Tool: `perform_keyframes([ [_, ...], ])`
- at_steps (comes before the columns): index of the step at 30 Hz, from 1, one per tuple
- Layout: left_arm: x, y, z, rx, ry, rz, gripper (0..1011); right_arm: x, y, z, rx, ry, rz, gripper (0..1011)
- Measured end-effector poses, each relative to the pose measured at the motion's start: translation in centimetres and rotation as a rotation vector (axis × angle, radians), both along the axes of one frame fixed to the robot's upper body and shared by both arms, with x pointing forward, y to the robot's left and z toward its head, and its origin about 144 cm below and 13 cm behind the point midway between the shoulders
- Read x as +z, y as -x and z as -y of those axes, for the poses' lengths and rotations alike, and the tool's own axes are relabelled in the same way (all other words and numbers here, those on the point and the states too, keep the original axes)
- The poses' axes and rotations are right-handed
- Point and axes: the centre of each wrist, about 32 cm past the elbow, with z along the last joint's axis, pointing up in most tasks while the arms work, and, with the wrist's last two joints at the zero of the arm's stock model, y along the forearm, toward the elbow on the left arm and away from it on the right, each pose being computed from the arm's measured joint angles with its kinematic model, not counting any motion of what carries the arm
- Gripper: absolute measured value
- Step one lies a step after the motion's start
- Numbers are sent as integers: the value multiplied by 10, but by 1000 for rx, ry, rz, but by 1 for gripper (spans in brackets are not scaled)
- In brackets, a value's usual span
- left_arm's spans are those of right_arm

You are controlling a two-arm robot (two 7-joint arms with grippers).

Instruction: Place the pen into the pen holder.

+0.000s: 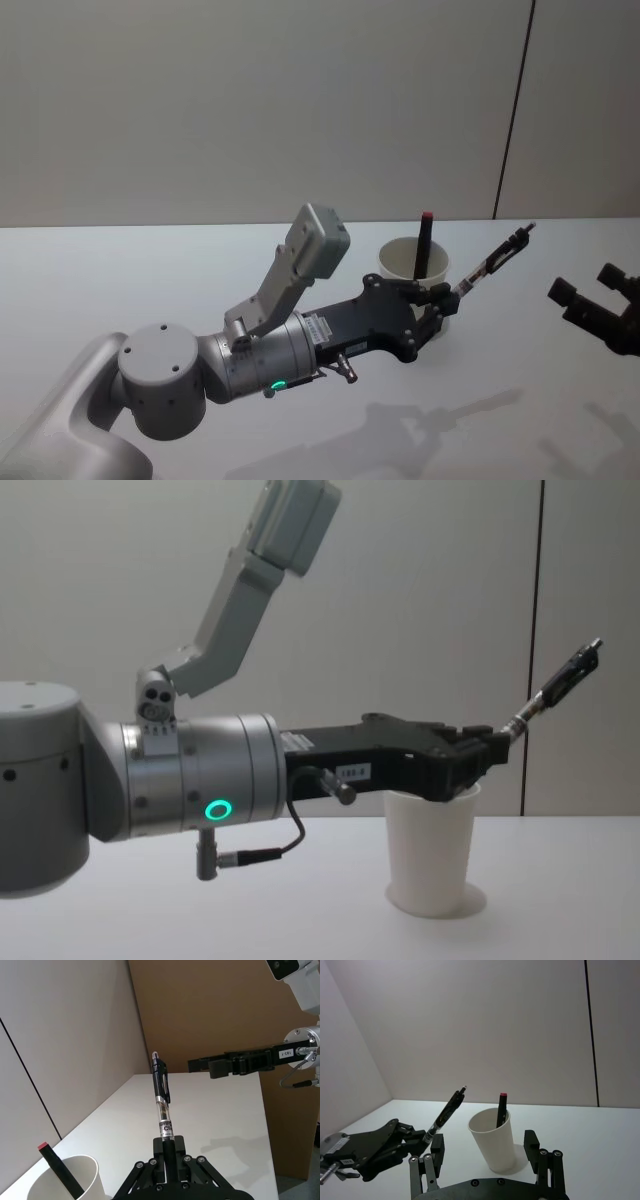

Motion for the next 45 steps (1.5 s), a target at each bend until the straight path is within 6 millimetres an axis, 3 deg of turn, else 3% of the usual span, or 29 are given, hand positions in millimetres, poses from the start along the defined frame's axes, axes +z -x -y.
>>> perform_keyframes([
  [20, 0, 0, 0, 0, 0, 0, 136, -9, -14, -3, 61, -177, -11, 1001],
  [45, 0, 0, 0, 0, 0, 0, 135, -19, -31, -34, 107, -287, -64, 1001],
])
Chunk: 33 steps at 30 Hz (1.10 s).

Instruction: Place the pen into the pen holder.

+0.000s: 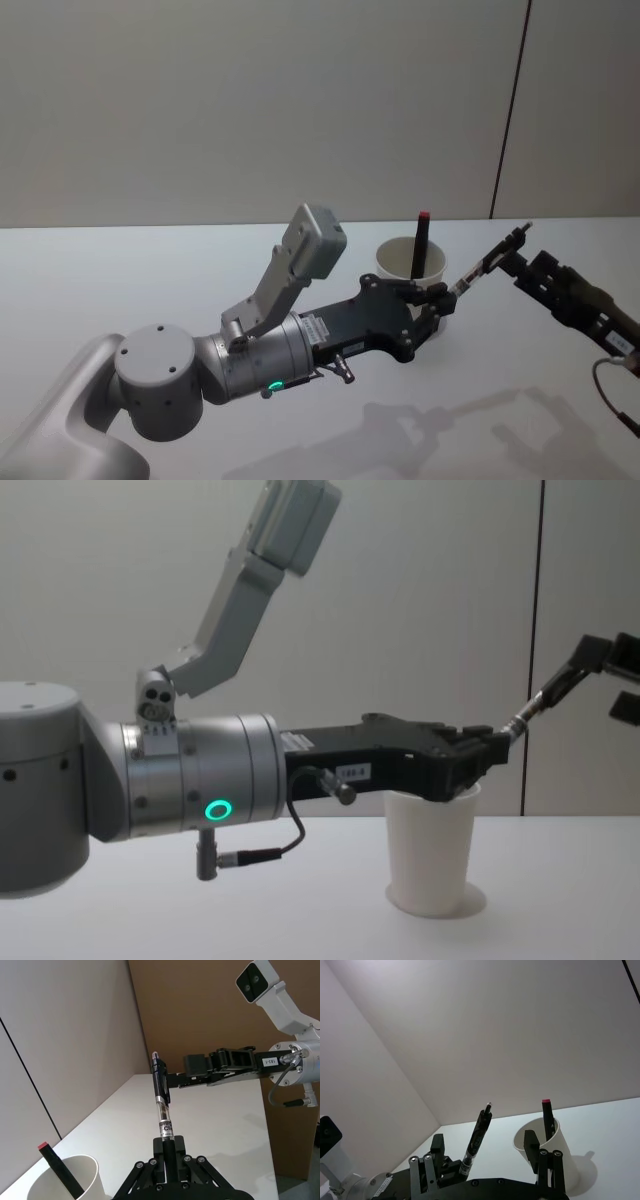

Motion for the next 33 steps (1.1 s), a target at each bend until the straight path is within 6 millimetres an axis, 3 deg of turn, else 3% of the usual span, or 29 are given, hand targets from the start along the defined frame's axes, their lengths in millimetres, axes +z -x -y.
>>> perform_keyframes([
  [33, 0, 0, 0, 0, 0, 0, 136, -10, -10, -23, 31, -102, -27, 1001],
])
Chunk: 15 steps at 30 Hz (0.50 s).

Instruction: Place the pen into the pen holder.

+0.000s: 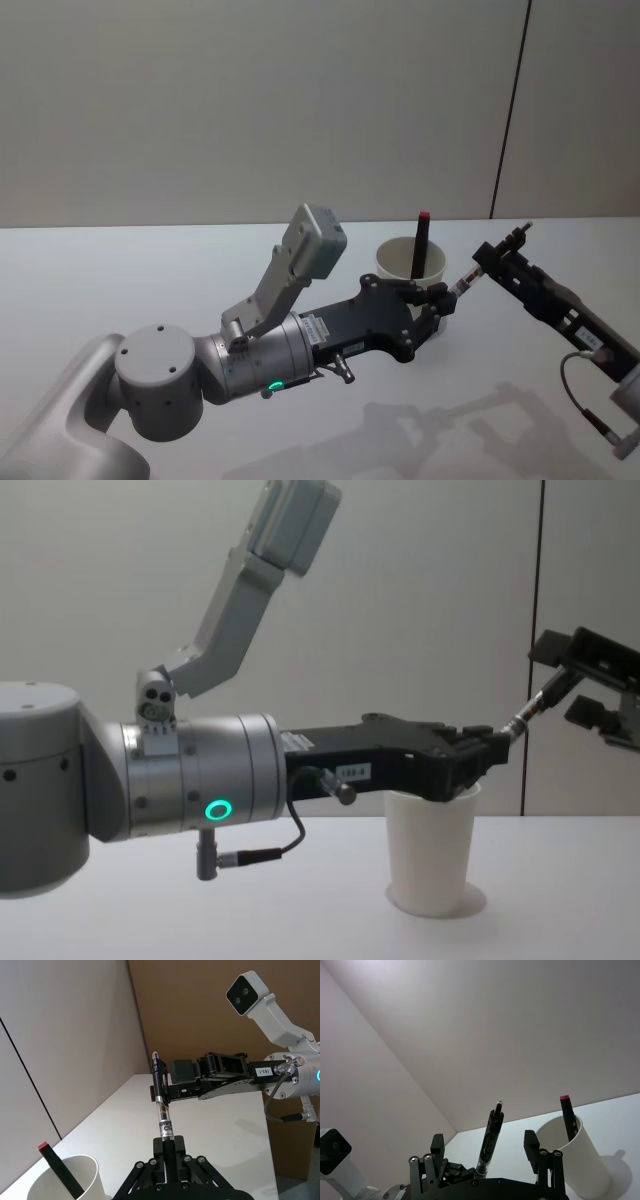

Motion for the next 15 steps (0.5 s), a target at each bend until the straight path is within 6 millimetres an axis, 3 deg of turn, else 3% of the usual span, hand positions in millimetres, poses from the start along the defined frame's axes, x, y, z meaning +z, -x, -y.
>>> perform_keyframes([
  [15, 0, 0, 0, 0, 0, 0, 136, -3, -3, -2, -4, -19, -1, 1002],
])
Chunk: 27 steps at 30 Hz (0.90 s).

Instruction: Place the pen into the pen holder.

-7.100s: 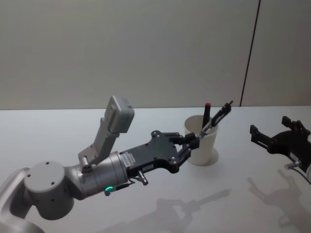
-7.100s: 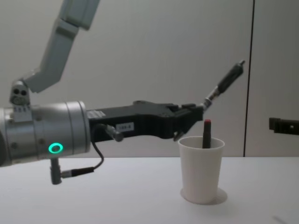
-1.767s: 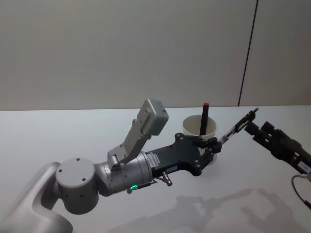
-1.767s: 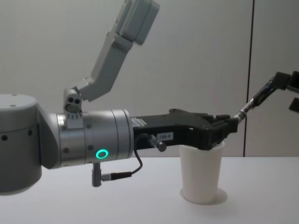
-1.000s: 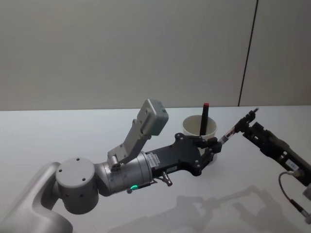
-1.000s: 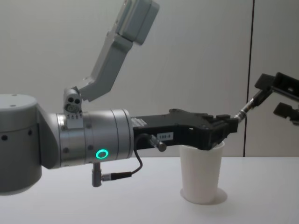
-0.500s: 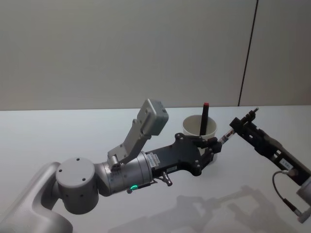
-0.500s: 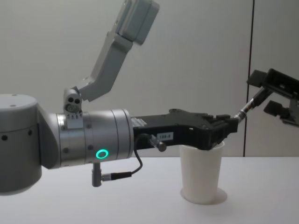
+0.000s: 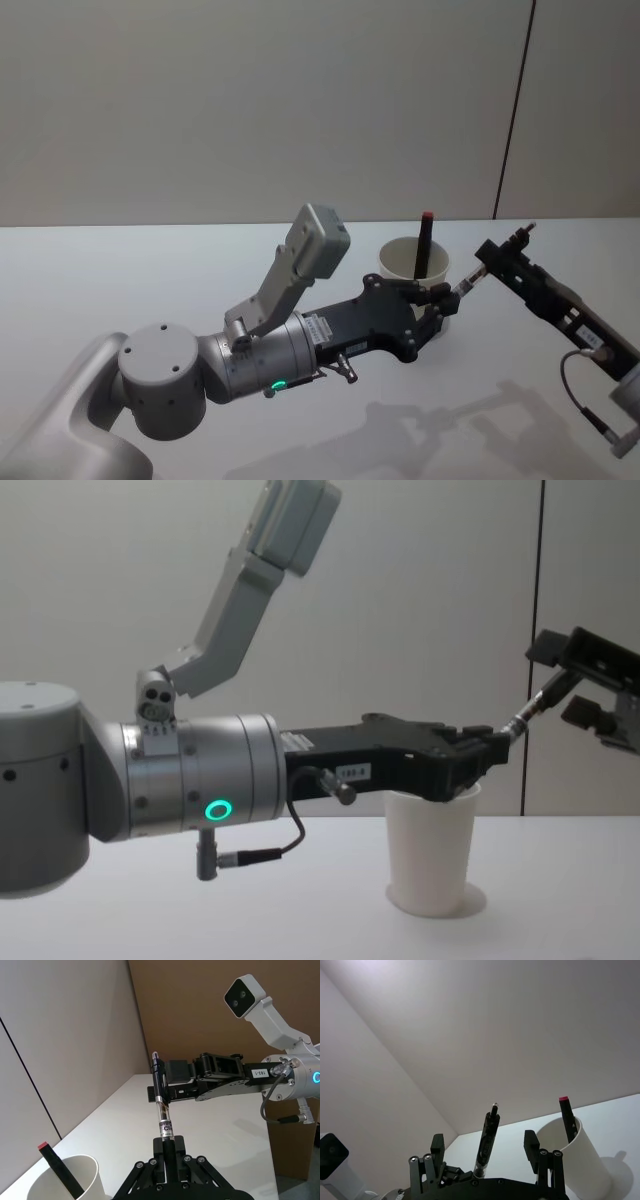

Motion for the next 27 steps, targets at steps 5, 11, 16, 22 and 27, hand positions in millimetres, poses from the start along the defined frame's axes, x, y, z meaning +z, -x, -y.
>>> perform_keyframes([
  [5, 0, 0, 0, 0, 0, 0, 136, -1, 0, 2, -12, -2, -4, 1001],
  [11, 0, 0, 0, 0, 0, 0, 135, -2, 0, 4, -20, -4, -5, 1001],
  [16, 0, 0, 0, 0, 0, 0, 135, -3, 1, 6, -26, -8, -6, 1001],
  [22, 0, 0, 0, 0, 0, 0, 135, -4, 1, 7, -28, -11, -6, 1002],
  [27, 0, 0, 0, 0, 0, 0, 136, -4, 1, 5, -22, -14, -4, 1001],
])
